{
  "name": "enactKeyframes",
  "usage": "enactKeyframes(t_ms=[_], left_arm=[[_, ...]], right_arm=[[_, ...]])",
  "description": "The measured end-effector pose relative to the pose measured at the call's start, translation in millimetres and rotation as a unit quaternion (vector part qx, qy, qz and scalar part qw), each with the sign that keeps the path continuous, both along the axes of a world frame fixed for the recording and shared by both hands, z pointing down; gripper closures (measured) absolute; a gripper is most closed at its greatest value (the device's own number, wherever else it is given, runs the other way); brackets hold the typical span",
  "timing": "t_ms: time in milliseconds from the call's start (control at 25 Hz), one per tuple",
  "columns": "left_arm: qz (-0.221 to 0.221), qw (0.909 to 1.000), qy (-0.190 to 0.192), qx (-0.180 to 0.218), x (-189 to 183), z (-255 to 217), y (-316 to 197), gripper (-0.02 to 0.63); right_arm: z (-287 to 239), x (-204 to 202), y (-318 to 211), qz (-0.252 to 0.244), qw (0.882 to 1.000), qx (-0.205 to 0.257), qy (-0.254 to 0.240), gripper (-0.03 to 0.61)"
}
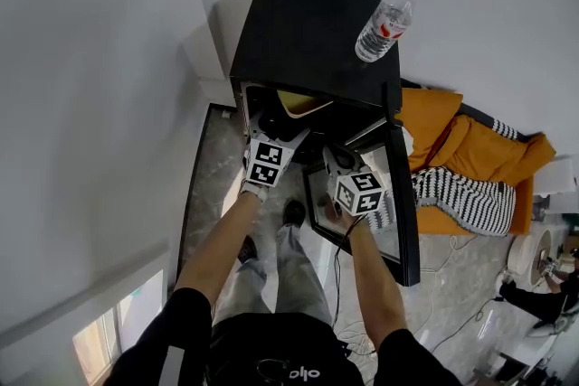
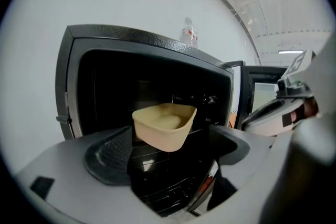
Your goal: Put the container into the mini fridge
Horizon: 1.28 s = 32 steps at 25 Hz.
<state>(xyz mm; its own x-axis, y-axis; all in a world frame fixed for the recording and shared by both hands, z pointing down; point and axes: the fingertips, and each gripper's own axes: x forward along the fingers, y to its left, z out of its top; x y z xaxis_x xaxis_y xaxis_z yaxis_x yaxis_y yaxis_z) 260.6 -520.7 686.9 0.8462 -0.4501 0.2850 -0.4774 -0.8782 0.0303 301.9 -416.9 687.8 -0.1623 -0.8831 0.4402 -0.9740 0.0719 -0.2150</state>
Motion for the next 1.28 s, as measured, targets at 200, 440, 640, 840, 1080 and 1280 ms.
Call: enactKeyframes(t_ms=[200, 440, 640, 840, 1080, 1280], left_arm=[[0.032, 0.9992, 0.004, -0.026, -19, -11, 27, 0.254], [0.05, 0.9978, 0.027, -0.034, -55, -42, 58, 0.458], [0.059, 0.9971, 0.04, -0.027, -89, -74, 82, 0.549], [0.069, 0.9959, 0.057, -0.016, -121, -109, 112, 0.583], [0.065, 0.9952, 0.072, -0.009, -163, -138, 143, 0.6], [0.061, 0.9947, 0.083, -0.007, -192, -159, 158, 0.604]], right_arm=[[-18, -10, 6, 0.003, 1.0, 0.009, 0.006, 0.572], [-47, -23, 22, 0.01, 1.0, 0.019, 0.013, 0.571], [-79, -44, 42, 0.013, 0.999, 0.039, 0.024, 0.572], [-115, -70, 65, 0.008, 0.997, 0.065, 0.038, 0.572], [-146, -109, 93, -0.009, 0.995, 0.086, 0.055, 0.572], [-164, -131, 114, -0.016, 0.993, 0.098, 0.06, 0.571]])
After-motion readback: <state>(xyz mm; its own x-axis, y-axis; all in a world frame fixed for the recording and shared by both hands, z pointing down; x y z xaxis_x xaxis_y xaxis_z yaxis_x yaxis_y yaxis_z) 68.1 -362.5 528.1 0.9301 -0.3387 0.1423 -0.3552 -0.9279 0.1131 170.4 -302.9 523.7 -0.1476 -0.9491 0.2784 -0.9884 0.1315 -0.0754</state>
